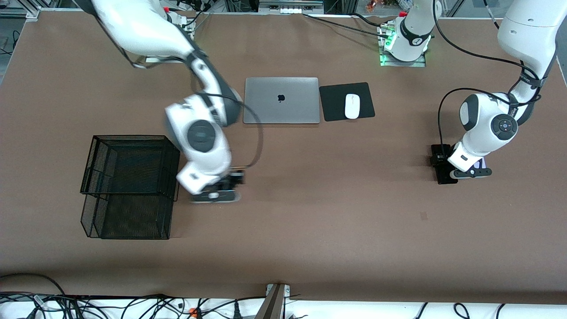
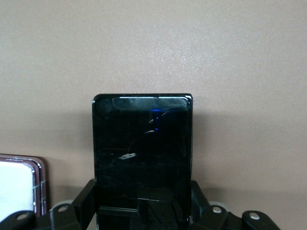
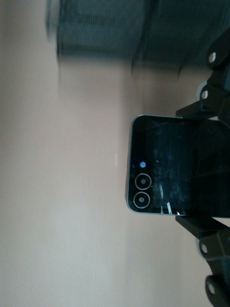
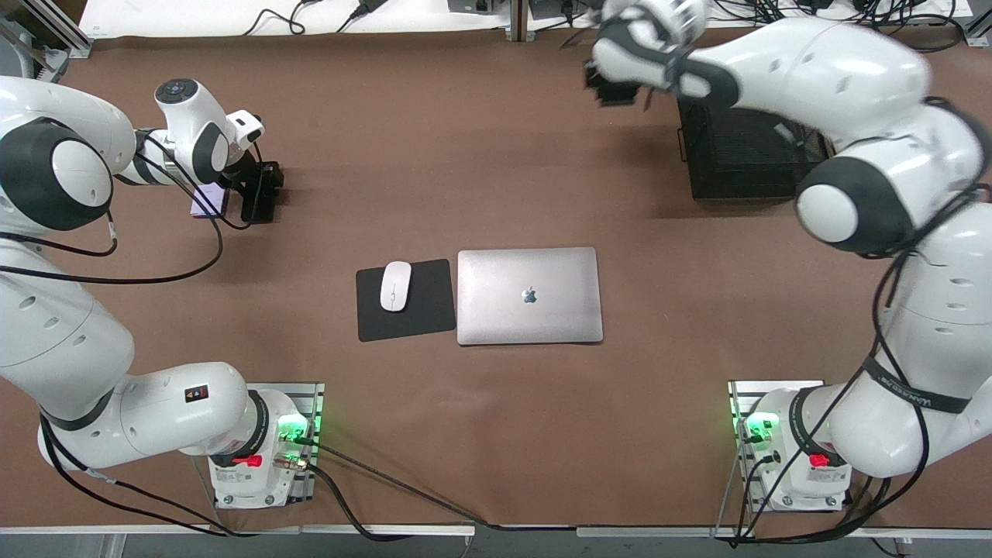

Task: Place phones with both arms
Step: 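Carry the flip phone into the basket while the left gripper lifts the black phone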

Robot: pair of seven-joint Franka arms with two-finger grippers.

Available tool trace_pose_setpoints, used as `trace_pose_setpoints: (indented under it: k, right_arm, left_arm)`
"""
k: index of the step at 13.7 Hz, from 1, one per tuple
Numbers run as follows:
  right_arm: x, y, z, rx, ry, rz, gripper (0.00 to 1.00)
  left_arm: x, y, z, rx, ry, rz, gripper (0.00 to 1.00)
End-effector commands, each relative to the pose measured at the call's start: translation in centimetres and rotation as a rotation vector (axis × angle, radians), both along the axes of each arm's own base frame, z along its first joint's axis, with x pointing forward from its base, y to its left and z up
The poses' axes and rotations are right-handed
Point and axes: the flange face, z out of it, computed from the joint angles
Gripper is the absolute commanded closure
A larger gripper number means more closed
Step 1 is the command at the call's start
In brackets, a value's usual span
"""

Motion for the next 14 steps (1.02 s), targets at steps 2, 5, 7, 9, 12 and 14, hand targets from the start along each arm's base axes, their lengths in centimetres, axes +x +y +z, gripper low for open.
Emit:
trace_pose_setpoints:
  k: [2, 5, 7, 9, 12, 14]
  right_arm:
    - [-0.9, -12.3, 5.4, -0.087, 0.096, 0.044, 0.96]
    - [-3.5, -22.7, 5.2, 0.000, 0.178, -0.008, 0.96]
    - [-5.5, -27.9, 3.9, 0.003, 0.181, -0.009, 0.96]
    - [-7.2, -30.7, 1.8, 0.010, 0.157, -0.012, 0.96]
    - [-8.4, -32.3, -1.1, 0.020, 0.103, -0.034, 0.96]
    - [-8.2, -32.3, -2.1, 0.061, 0.093, -0.066, 0.96]
  left_arm:
    - [3.4, -0.6, 2.5, -0.009, 0.112, 0.018, 1.00]
    - [5.8, -2.3, 5.0, -0.051, 0.142, 0.045, 1.00]
    - [7.2, -4.6, 5.2, -0.074, 0.125, 0.038, 1.00]
    - [8.9, -9.4, 4.8, -0.071, 0.115, 0.027, 1.00]
    - [10.8, -18.5, 4.2, -0.062, 0.089, 0.054, 1.00]
    - [11.5, -24.7, 4.6, -0.063, 0.060, 0.080, 1.00]
